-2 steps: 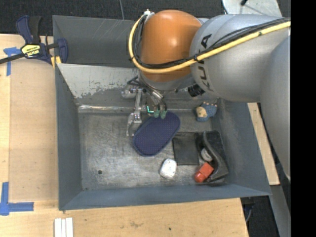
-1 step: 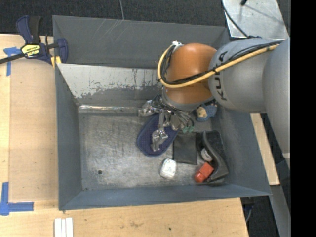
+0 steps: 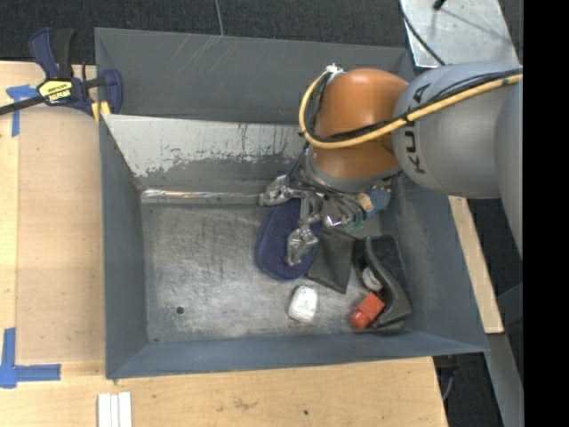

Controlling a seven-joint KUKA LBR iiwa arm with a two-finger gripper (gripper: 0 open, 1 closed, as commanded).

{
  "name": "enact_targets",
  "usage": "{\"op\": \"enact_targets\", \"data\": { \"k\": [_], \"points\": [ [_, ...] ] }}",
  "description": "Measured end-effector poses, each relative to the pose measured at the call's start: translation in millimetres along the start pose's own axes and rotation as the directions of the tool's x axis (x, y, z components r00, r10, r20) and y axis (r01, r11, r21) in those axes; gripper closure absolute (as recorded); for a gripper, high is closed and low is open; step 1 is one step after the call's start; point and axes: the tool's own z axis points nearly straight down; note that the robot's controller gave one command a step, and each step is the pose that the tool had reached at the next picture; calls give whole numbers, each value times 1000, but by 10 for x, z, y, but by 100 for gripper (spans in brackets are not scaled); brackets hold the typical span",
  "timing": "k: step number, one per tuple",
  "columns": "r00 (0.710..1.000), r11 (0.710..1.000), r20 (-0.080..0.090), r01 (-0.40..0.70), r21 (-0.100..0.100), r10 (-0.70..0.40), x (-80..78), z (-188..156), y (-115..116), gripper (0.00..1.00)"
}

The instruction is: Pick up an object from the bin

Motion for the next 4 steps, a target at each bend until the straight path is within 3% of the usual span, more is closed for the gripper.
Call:
{"op": "enact_targets", "data": {
  "k": [1,2,3,4],
  "points": [
    [998,998,-1,-62,0,62,-100,-39,-116,0],
    [999,999,0,42,-8,-42,-112,240,-166,0],
    [999,999,-3,42,-5,-42,-140,195,-145,0],
    [999,999,-11,41,-5,-41,-131,186,-156,100]
  ]
}}
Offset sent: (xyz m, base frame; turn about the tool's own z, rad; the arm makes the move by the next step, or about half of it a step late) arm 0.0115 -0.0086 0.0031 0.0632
